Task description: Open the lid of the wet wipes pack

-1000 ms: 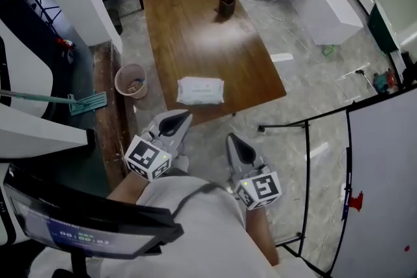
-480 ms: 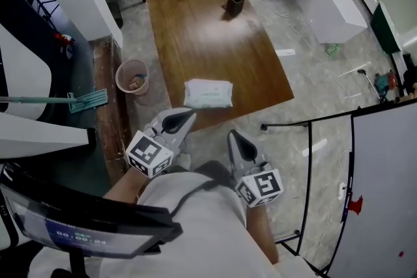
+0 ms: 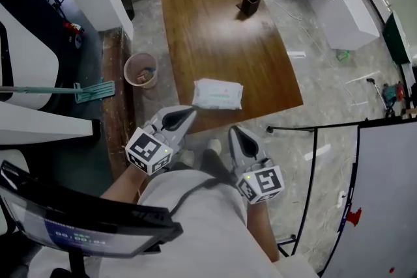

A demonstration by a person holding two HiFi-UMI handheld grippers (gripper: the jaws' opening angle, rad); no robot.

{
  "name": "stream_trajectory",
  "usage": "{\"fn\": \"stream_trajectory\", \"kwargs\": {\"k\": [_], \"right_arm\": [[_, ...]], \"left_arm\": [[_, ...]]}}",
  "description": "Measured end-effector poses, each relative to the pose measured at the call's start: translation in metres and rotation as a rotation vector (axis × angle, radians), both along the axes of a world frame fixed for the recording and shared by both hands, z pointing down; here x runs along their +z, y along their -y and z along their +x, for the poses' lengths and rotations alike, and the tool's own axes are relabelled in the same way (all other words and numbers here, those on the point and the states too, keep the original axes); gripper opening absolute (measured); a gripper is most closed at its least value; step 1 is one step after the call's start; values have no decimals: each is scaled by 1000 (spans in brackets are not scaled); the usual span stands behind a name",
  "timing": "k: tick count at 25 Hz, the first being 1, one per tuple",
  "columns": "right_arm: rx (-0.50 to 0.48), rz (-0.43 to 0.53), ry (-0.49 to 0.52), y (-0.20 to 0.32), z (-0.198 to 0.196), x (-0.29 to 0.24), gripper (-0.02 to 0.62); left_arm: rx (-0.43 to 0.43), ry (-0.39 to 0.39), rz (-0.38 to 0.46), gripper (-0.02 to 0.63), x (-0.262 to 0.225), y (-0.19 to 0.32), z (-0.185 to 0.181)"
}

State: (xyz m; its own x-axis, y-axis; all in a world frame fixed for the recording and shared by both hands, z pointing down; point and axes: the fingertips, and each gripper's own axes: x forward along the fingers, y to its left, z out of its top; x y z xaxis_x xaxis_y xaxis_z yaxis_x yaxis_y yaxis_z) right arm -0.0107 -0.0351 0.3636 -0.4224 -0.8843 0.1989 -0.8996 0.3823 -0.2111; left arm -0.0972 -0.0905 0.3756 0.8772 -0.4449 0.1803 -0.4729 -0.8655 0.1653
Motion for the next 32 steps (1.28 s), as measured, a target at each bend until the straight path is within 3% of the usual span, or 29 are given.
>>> {"fn": "stream_trajectory", "kwargs": {"k": [6,13,19,25,32], "right_arm": [[-44,-10,-30,22,6,14,9],[-63,-28,-151,63,46,51,8],[-148,-80,-210,82,61,82,9],[-196,-119,-223,102,71,109,8],[-258,-154,-236,113,71,135,8]], "left_arm": [[-12,43,5,6,9,8,13],[-19,138,17,6,42,29,44],[3,163,9,6,53,39,75],[0,243,16,6,82,59,93],[-27,277,8,20,103,75,101]]}}
